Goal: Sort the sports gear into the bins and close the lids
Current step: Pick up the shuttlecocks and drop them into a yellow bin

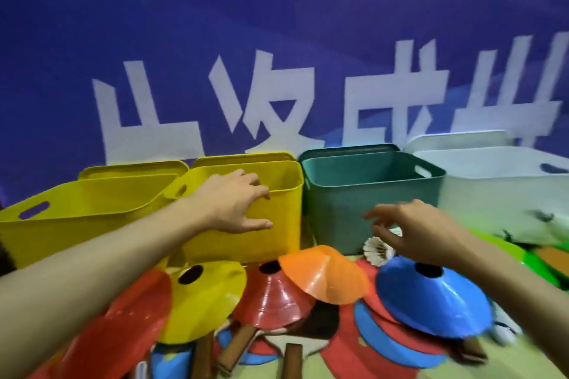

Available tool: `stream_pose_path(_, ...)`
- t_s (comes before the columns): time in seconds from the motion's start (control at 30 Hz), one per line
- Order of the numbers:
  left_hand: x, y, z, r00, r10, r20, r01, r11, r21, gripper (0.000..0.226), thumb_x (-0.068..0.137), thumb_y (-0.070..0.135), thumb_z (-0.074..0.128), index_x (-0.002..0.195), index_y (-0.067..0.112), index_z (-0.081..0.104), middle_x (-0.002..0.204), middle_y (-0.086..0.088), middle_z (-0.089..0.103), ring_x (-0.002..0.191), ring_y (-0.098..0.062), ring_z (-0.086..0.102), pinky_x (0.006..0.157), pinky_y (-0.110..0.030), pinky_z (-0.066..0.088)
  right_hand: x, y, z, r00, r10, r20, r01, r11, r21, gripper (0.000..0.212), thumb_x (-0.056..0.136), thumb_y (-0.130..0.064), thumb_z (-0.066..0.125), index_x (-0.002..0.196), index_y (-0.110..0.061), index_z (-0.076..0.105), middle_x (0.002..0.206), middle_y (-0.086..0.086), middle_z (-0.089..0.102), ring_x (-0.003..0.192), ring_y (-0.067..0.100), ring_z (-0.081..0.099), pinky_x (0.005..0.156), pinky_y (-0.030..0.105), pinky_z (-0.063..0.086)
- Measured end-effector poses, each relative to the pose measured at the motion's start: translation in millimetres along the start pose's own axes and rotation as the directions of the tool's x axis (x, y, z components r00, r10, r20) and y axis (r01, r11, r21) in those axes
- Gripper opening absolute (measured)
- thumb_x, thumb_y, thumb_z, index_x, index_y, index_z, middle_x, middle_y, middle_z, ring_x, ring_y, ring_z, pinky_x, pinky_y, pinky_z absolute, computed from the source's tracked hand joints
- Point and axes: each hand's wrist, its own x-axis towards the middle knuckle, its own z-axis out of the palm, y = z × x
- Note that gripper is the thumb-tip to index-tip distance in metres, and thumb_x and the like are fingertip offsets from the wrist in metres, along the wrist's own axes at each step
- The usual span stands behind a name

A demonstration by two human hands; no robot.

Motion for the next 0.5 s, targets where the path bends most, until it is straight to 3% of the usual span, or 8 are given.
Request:
stream_pose_path(0.1, 34, 43, -7, 0.997, 0.076, -0.027, -0.077, 0.996, -0.035, 0.062, 0.089, 0.079, 0.046, 0.137, 0.040, 0.051, 0.134, 0.006, 0.054, 0.124, -0.019, 0.053, 0.084, -0.039, 0.055, -21, 44, -3, 0.996, 0.078, 0.050, -0.075, 0.996, -0.056, 0.036, 0.095, -0.050, 0.056, 0.130, -0.043, 0.060, 0.122, -0.019, 0.068, 0.112, 0.012, 0.065, 0.087, 0.034, 0.055)
stream_pose_path(0.23, 74, 99, -7, 0.981, 0.194, -0.025, -0.195, 0.978, -0.077, 0.055, 0.095, 0.068, 0.050, 0.140, 0.037, 0.050, 0.132, 0.006, 0.057, 0.122, -0.018, 0.056, 0.084, -0.036, 0.055, -38, 88, 1, 0.978, 0.169, 0.120, -0.150, 0.977, -0.154, 0.039, 0.098, -0.047, 0.054, 0.137, -0.043, 0.054, 0.136, -0.012, 0.057, 0.123, 0.018, 0.058, 0.087, 0.035, 0.051)
stream_pose_path(0.4, 109, 155, 10, 0.964, 0.259, 0.059, -0.251, 0.961, -0.117, 0.046, 0.100, 0.062, 0.045, 0.125, 0.031, 0.069, 0.121, 0.002, 0.054, 0.114, -0.020, 0.058, 0.081, -0.039, 0.056, -20, 113, 24, 0.971, 0.190, 0.149, -0.175, 0.979, -0.107, 0.034, 0.101, -0.040, 0.053, 0.134, -0.039, 0.056, 0.129, -0.002, 0.062, 0.118, 0.026, 0.061, 0.085, 0.040, 0.054)
stream_pose_path(0.5, 124, 185, 29, 0.950, 0.299, 0.090, -0.279, 0.942, -0.187, 0.043, 0.102, 0.059, 0.041, 0.122, 0.033, 0.067, 0.116, -0.001, 0.051, 0.108, -0.024, 0.060, 0.077, -0.040, 0.054, 1, 116, 42, 0.963, 0.215, 0.164, -0.215, 0.976, -0.022, 0.030, 0.101, -0.040, 0.052, 0.131, -0.034, 0.055, 0.117, 0.008, 0.069, 0.107, 0.033, 0.064, 0.079, 0.040, 0.053)
